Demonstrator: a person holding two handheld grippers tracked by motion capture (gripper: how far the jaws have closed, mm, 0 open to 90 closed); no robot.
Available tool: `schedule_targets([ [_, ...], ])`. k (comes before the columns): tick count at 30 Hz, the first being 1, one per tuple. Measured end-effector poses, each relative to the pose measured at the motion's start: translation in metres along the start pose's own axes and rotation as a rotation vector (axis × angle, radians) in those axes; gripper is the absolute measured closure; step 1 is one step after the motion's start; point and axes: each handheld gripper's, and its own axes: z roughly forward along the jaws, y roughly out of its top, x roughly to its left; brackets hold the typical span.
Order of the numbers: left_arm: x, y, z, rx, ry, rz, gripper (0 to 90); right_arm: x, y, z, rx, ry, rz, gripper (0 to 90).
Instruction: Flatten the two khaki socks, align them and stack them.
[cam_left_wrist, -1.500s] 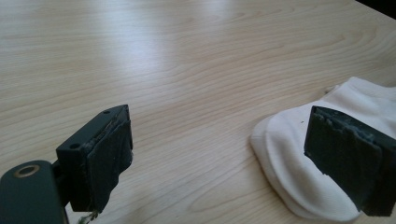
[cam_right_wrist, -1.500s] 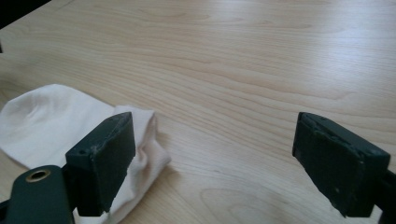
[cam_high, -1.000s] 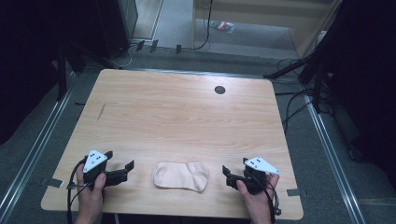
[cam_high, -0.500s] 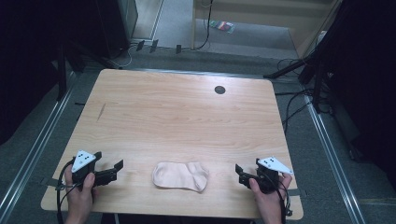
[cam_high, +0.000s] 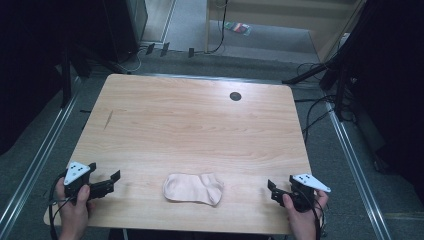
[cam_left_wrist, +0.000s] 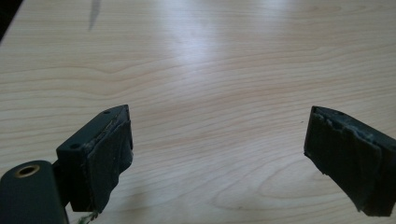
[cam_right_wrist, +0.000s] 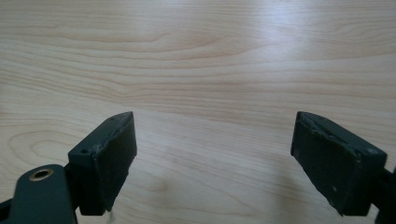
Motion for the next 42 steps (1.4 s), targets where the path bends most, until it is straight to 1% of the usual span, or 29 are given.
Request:
schedule_targets([
  [4, 0.012, -0.001, -0.005, -0.015, 0.029, -0.012, 8.1, -0.008, 0.000, 0.000, -0.004, -0.017, 0.006, 14.6],
  [6, 0.017, -0.001, -0.007, -0.018, 0.046, -0.006, 8.1, -0.013, -0.001, 0.000, -0.004, -0.029, 0.010, 14.7],
  [7, 0.019, -0.002, -0.007, -0.018, 0.051, -0.006, 8.1, -0.015, -0.002, 0.000, -0.001, -0.035, 0.020, 14.7],
  [11, 0.024, -0.002, -0.007, -0.020, 0.056, -0.017, 8.1, -0.022, -0.004, 0.001, 0.005, -0.052, 0.030, 14.7],
  [13, 0.026, -0.002, -0.007, -0.016, 0.056, -0.023, 8.1, -0.023, -0.004, 0.001, 0.000, -0.048, 0.041, 14.8],
  [14, 0.027, -0.003, -0.006, -0.015, 0.055, -0.028, 8.1, -0.024, -0.004, 0.000, -0.003, -0.044, 0.037, 14.8],
  [15, 0.029, -0.004, -0.005, -0.012, 0.053, -0.035, 8.1, -0.024, -0.004, 0.001, -0.002, -0.043, 0.035, 14.8],
  [17, 0.033, -0.005, -0.003, -0.008, 0.049, -0.070, 8.1, -0.024, -0.005, 0.001, 0.001, -0.043, 0.043, 14.8],
  [19, 0.035, -0.005, -0.003, -0.016, 0.043, -0.093, 8.1, -0.024, -0.005, 0.002, 0.002, -0.041, 0.047, 15.0],
  [21, 0.034, -0.005, -0.003, -0.013, 0.042, -0.087, 8.1, -0.023, -0.005, 0.002, 0.003, -0.044, 0.037, 15.1],
  [26, 0.029, -0.005, 0.000, 0.002, 0.045, -0.049, 8.1, -0.021, -0.005, 0.002, 0.005, -0.047, 0.032, 15.1],
  [31, 0.029, -0.005, 0.000, 0.003, 0.040, -0.050, 8.1, -0.021, -0.005, 0.002, 0.005, -0.049, 0.039, 15.2],
  [42, 0.028, -0.004, 0.002, 0.015, 0.041, -0.044, 8.1, -0.021, -0.005, 0.003, 0.011, -0.054, 0.039, 15.2],
])
